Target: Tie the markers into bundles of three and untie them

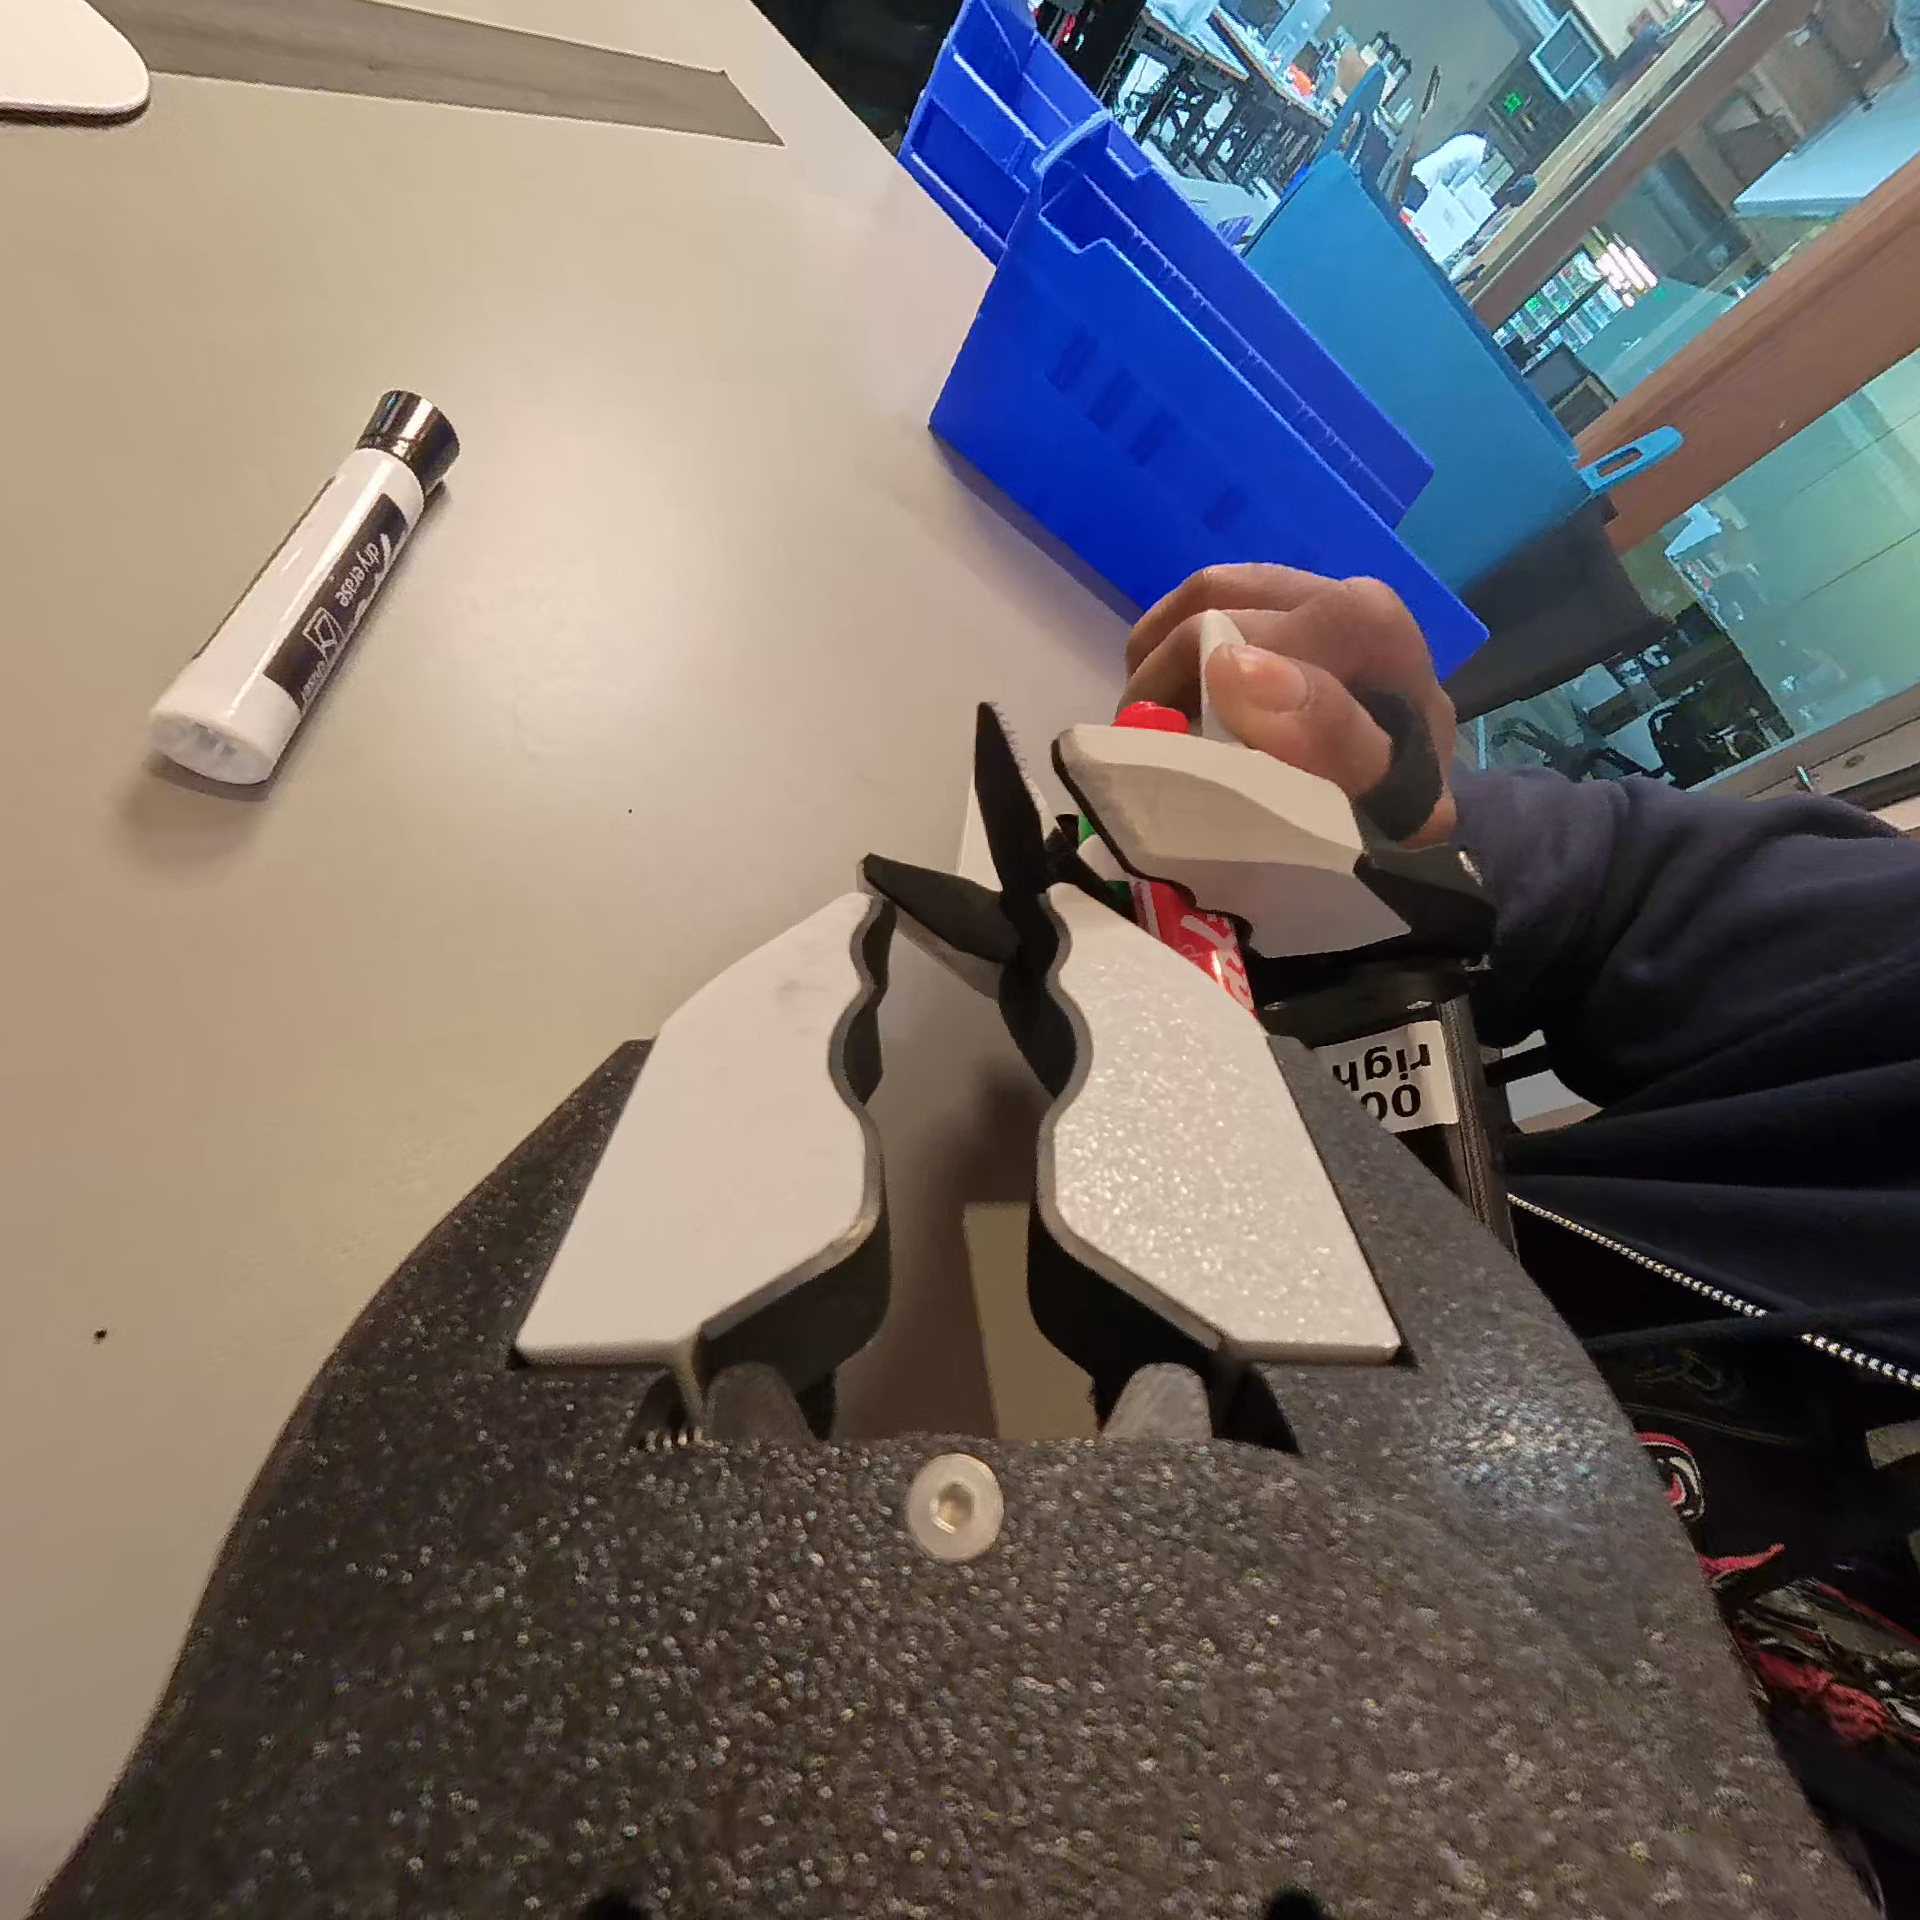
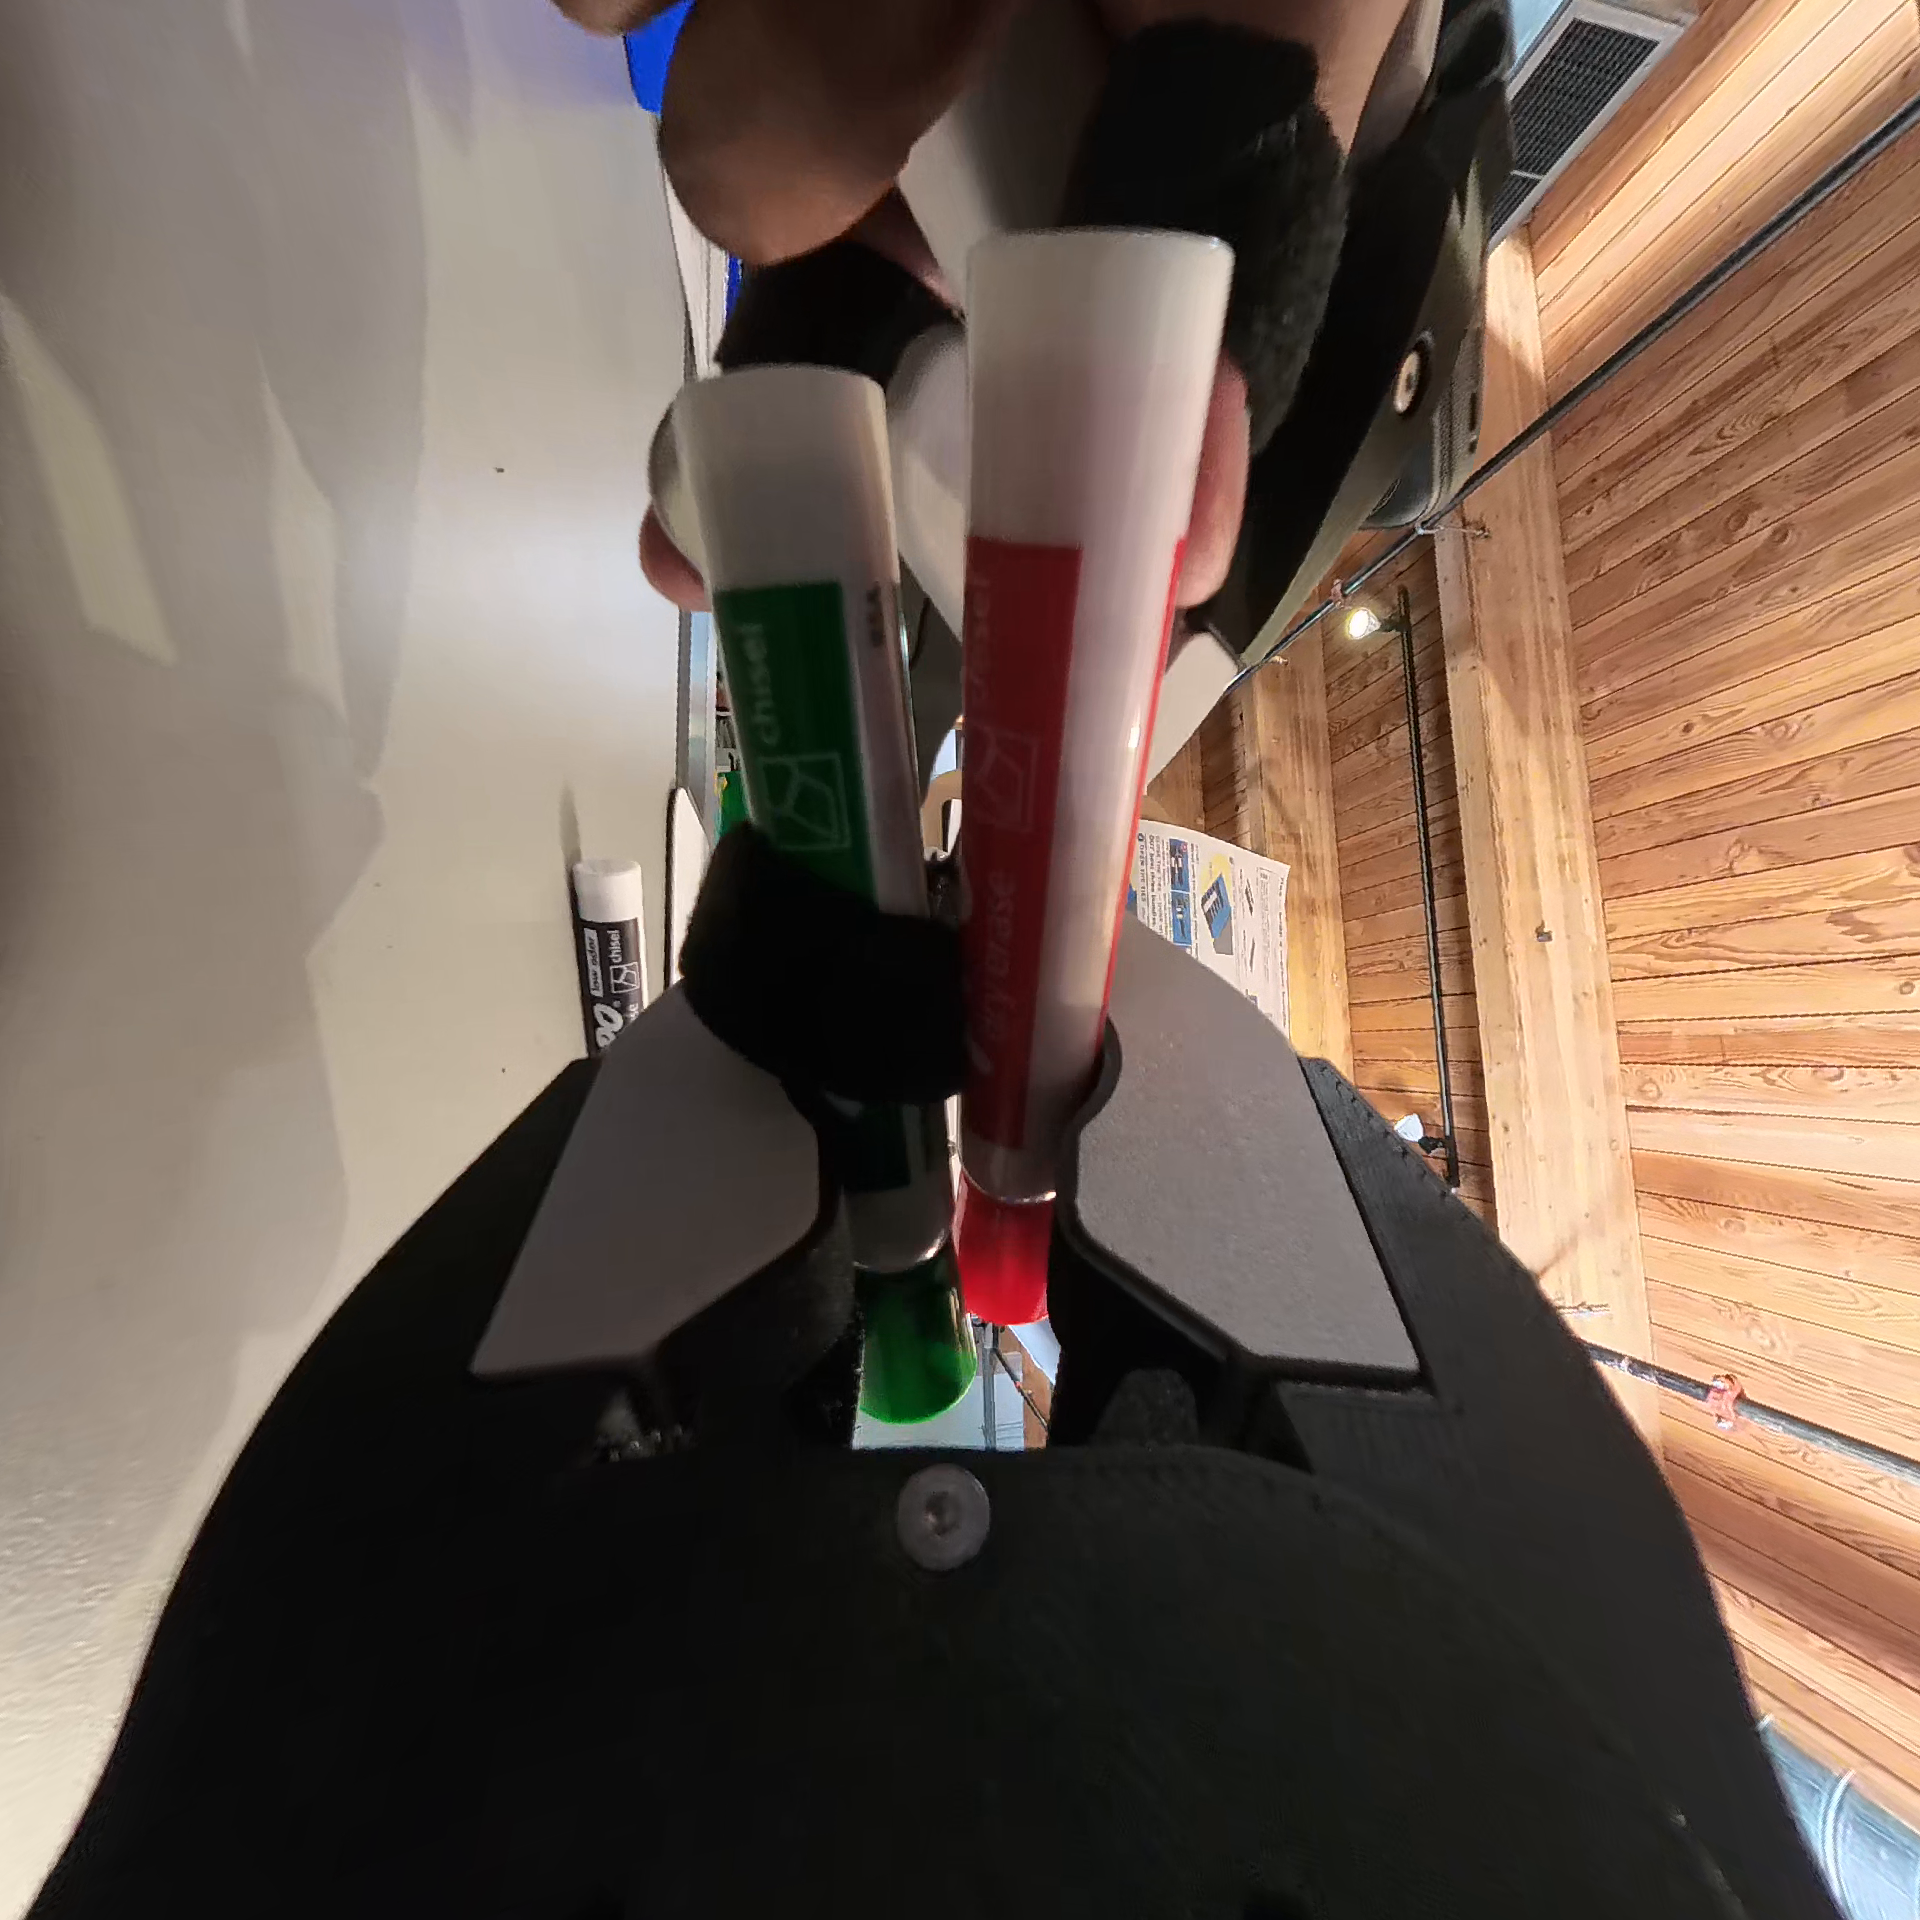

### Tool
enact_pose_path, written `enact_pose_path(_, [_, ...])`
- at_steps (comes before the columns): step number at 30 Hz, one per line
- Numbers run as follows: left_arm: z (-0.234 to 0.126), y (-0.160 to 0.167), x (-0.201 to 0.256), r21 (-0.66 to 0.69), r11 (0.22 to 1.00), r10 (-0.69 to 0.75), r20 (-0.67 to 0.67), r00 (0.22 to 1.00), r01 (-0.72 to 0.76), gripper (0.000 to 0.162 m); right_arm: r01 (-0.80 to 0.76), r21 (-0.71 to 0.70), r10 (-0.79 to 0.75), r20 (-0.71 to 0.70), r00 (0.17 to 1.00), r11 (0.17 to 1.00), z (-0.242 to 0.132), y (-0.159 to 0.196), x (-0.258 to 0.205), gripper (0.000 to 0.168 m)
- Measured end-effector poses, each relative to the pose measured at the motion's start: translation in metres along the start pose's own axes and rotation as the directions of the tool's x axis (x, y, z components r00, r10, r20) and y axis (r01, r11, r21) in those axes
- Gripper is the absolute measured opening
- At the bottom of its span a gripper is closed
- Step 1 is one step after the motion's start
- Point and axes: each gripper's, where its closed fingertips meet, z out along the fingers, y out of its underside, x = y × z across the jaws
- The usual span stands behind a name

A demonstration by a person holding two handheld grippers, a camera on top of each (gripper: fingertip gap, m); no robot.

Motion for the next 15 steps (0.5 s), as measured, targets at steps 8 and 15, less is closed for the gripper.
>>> enact_pose_path(8, [-0.002,-0.002,0.009,0.013,0.997,0.079,-0.034,0.996,-0.078,0.003,-0.011,-0.011,0.011,-0.007,1.000,1.000,0.001,0.004,0.002,0.043])
enact_pose_path(15, [-0.004,-0.006,0.015,0.030,0.978,0.208,-0.052,0.977,-0.207,0.002,-0.081,0.000,0.081,-0.012,0.997,0.997,-0.001,0.005,0.008,0.042])
